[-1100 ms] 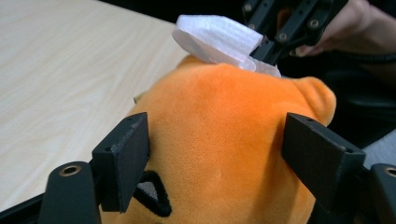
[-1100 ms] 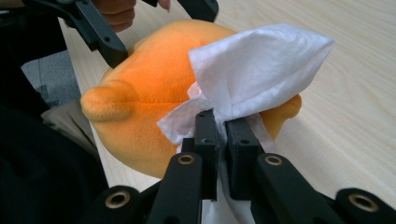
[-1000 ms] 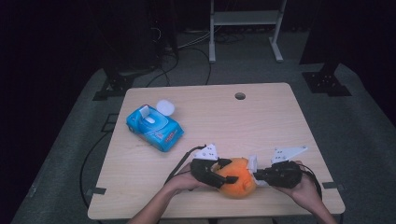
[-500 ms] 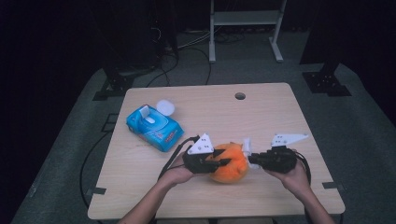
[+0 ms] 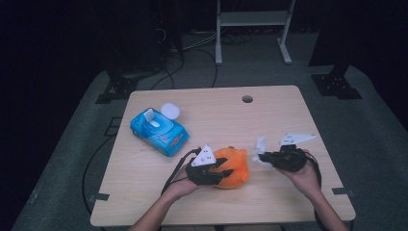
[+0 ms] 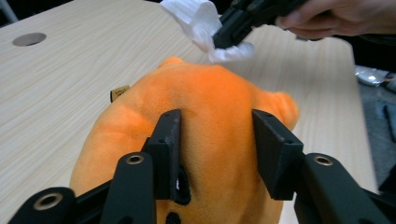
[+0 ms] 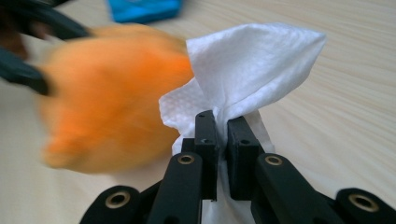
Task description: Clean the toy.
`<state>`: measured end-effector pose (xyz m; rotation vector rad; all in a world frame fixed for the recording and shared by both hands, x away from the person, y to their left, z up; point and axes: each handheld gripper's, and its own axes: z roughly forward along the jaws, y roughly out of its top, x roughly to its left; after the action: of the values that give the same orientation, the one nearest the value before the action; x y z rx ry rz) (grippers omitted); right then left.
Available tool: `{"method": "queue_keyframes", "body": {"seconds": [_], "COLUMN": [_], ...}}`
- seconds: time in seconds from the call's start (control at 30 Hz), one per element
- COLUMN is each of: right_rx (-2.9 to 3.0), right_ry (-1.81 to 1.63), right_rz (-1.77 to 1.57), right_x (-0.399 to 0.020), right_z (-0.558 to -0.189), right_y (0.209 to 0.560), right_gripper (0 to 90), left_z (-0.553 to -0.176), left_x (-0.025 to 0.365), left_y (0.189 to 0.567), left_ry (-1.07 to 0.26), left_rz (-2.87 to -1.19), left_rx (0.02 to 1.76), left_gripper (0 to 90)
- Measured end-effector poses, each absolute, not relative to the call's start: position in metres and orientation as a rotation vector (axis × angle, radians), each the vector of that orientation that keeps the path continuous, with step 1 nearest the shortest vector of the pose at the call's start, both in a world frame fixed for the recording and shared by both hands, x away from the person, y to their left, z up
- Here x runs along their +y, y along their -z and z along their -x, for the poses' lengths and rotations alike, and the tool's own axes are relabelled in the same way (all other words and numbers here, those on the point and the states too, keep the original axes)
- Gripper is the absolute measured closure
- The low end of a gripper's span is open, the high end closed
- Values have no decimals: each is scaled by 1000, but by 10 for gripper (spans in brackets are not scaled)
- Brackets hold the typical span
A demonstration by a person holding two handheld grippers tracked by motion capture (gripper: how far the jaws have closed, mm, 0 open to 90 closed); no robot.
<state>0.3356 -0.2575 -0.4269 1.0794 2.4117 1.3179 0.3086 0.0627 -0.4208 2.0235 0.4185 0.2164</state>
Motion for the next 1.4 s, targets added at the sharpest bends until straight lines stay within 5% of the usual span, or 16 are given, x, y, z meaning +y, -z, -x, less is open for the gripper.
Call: {"method": "queue_keyframes", "body": {"seconds": [0.3, 0.73, 1.4], "right_rx": [2331, 2254, 2292], "right_ry": [-1158, -1280, -1301], "right_rz": [-1175, -1220, -1134], "right_x": [-296, -311, -302], "right_z": [-338, -334, -318], "right_y": [441, 439, 428], "right_gripper": [765, 502, 429], "left_z": [-307, -312, -300], "left_x": [66, 96, 179], "left_y": [410, 397, 408], "left_ry": [-186, -219, -346], "left_rz": [-1992, -1945, -1894], "left_rx": [417, 487, 702], "left_gripper": [466, 347, 195]}}
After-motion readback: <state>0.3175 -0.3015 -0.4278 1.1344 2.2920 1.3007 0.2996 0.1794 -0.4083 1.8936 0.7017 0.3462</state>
